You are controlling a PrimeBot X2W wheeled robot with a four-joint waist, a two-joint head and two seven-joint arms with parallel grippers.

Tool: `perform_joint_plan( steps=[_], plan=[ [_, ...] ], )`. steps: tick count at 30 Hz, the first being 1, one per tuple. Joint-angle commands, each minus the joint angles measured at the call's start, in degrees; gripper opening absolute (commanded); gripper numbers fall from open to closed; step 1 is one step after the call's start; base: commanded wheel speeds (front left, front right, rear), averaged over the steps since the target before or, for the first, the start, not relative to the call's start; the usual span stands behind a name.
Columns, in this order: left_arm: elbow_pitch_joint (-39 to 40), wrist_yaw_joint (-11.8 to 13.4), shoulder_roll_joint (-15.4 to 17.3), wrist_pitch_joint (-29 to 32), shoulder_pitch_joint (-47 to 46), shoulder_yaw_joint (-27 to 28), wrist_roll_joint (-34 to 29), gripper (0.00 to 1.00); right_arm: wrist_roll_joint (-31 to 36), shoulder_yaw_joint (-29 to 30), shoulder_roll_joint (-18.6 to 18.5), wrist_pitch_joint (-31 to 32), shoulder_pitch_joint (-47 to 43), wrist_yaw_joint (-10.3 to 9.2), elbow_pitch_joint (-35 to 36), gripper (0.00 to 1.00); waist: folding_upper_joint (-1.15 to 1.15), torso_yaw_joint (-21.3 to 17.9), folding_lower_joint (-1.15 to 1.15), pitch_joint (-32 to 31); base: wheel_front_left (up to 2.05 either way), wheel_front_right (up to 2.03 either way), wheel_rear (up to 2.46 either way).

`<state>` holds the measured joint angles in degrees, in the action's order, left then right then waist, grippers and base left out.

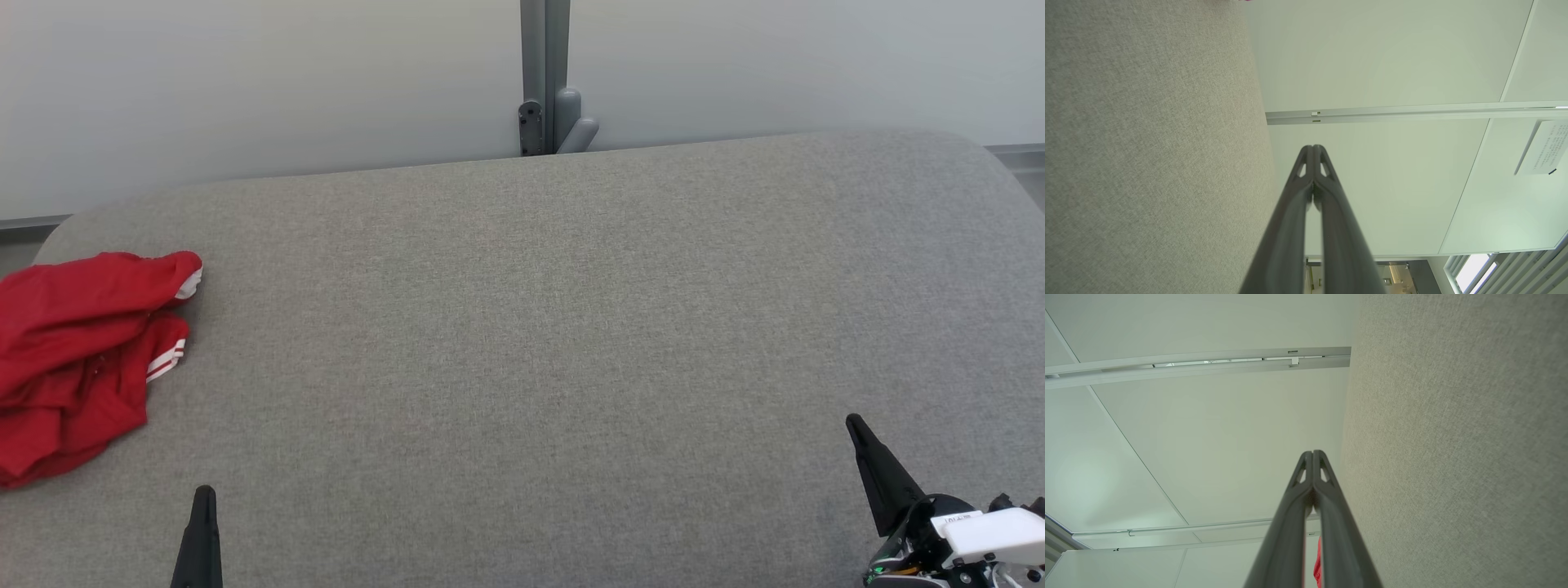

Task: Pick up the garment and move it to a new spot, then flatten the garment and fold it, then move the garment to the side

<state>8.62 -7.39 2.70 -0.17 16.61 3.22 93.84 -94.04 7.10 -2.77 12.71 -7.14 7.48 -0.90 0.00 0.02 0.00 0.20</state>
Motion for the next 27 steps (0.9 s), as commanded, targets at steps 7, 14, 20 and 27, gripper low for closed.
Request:
perform_joint_plan(
  steps=[7,14,20,27],
  plan=[
    [0.1,-0.3,0.4,-0.3,0.5,0.1,0.6,0.0,-0.1,0.2,-0.2,0.2,-0.7,0.13,0.3,0.0,0.0,0.0,0.0,0.0,0.0,0.0,0.0],
    [0.0,0.0,0.0,0.0,0.0,0.0,0.0,1.0,0.0,0.0,0.0,0.0,0.0,-0.01,0.0,1.0,0.0,0.0,0.0,0.0,0.0,0.0,0.0],
    [-2.5,0.1,-0.2,-0.6,-1.7,-0.6,-0.4,1.0,0.8,-0.3,0.4,-1.1,0.9,-0.02,-1.6,1.0,0.0,0.0,0.0,0.0,0.0,0.0,0.0],
    [-4.4,0.1,-0.1,-2.1,-5.4,-1.1,-3.2,1.0,4.2,-1.6,-0.6,-3.9,3.2,-0.02,-2.6,1.0,0.0,0.0,0.0,0.1,0.0,0.0,0.0]
  ],
)
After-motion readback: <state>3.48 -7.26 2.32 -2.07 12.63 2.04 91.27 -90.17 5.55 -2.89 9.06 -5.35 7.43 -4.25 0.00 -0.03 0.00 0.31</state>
